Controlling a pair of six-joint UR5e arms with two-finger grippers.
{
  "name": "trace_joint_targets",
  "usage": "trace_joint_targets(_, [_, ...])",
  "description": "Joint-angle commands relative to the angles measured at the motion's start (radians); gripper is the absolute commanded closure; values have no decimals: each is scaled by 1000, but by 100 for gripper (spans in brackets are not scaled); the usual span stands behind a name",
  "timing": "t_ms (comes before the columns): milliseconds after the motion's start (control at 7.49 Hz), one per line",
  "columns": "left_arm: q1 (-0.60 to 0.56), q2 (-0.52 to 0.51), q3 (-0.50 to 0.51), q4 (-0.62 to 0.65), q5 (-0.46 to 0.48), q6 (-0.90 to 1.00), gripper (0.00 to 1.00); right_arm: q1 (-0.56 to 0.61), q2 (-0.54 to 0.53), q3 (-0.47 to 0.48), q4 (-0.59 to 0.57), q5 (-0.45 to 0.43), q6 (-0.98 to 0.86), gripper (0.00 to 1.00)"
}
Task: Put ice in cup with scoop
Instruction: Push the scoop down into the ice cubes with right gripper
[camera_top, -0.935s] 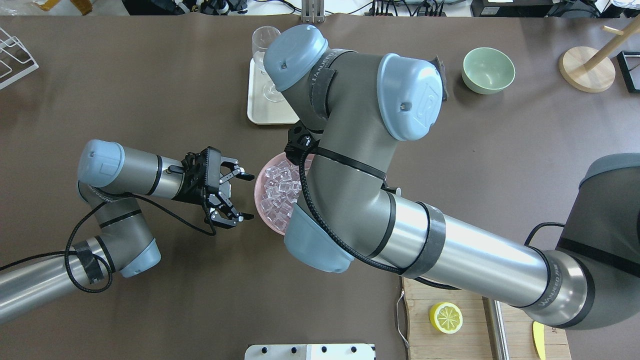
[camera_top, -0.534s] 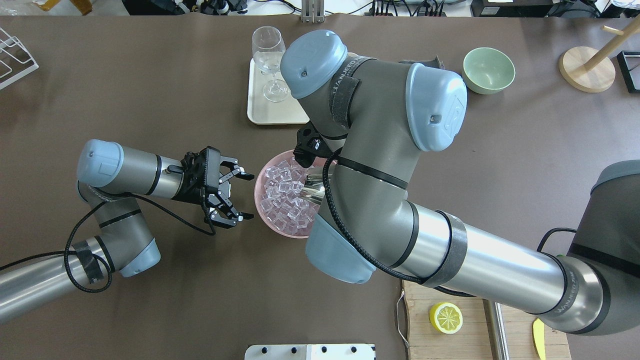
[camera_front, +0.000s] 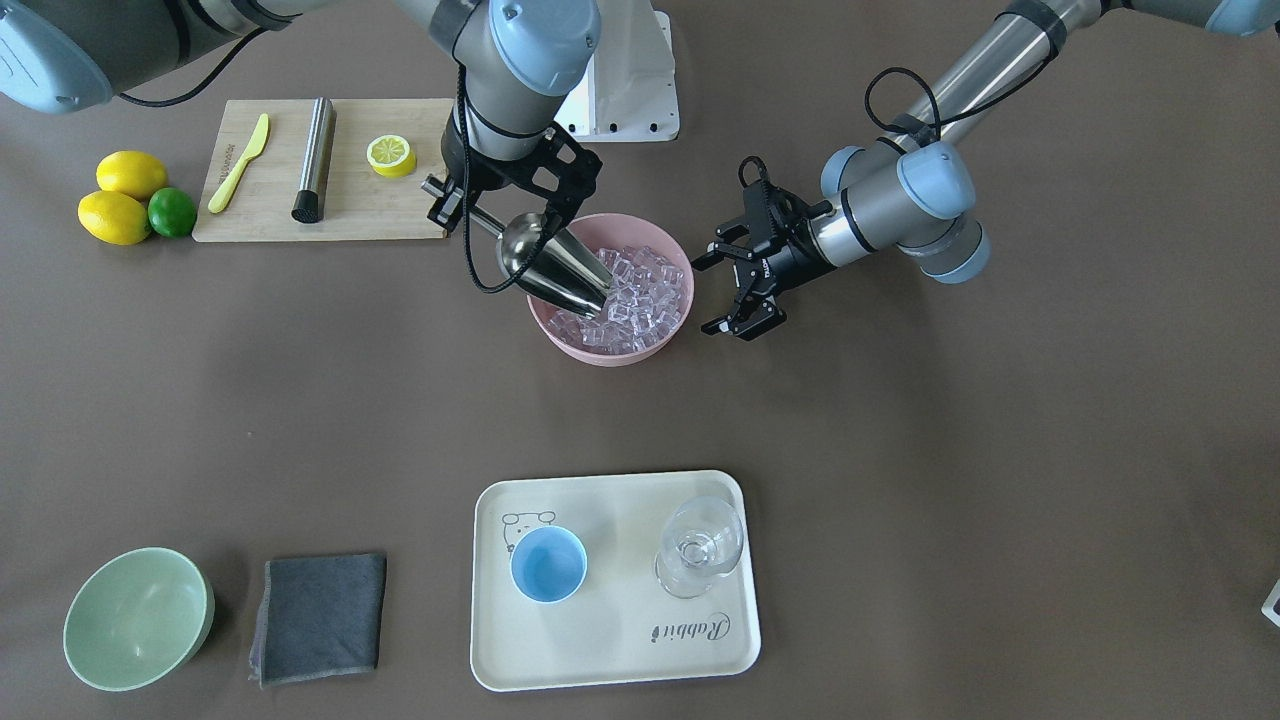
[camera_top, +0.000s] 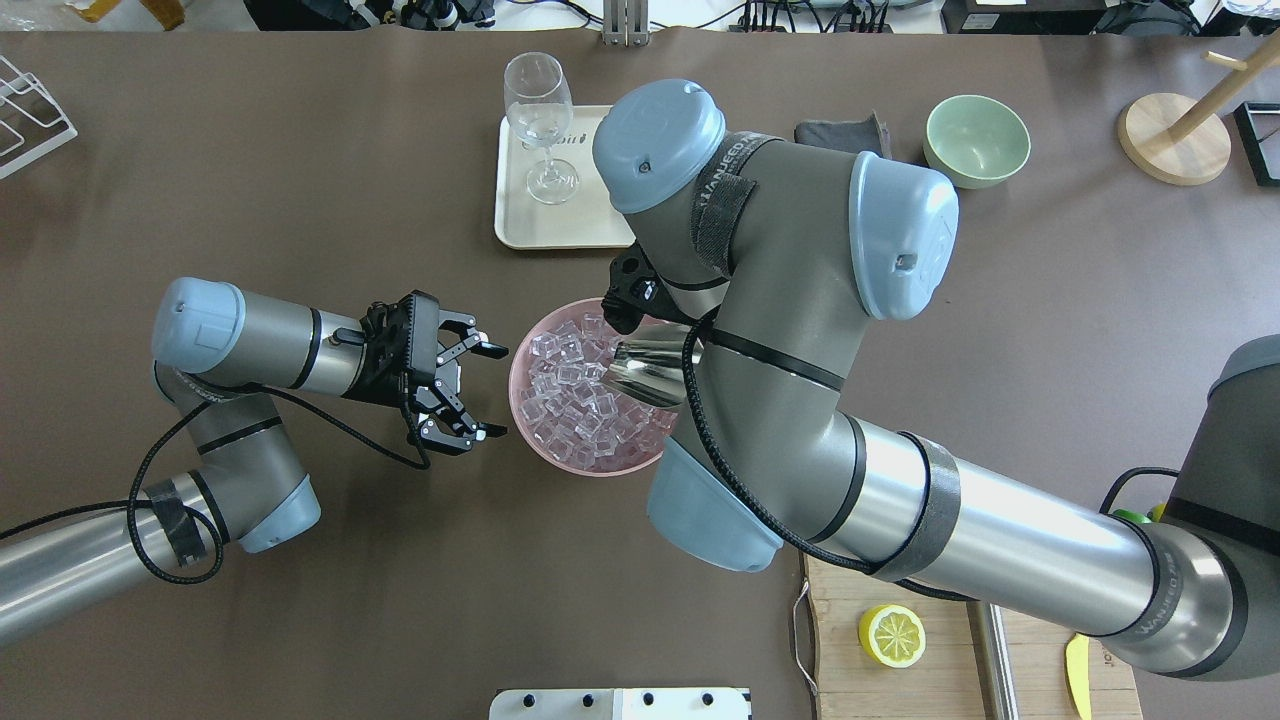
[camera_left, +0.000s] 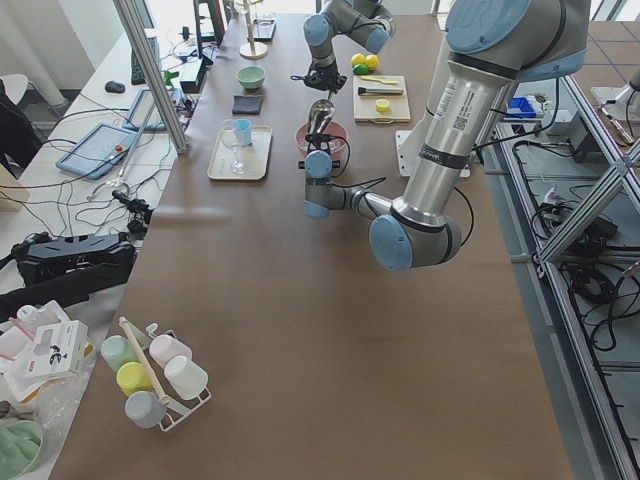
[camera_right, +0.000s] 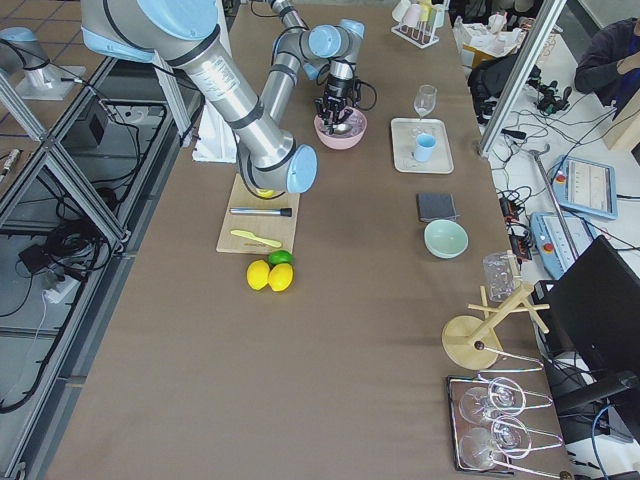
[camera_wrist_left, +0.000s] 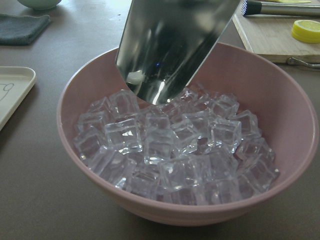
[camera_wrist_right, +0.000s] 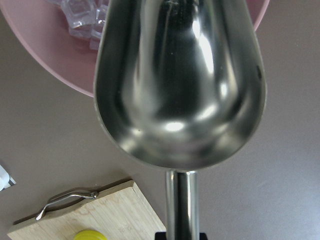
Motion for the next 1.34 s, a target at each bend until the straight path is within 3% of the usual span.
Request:
trace_joint_targets(0, [-6,0,0,-9,0,-1,2,-9,0,-14,3,22,4,100])
trace_joint_targets(1202, [-13,5,-8,-9,3,-1,2,-26,60,-146,55,38,23,100])
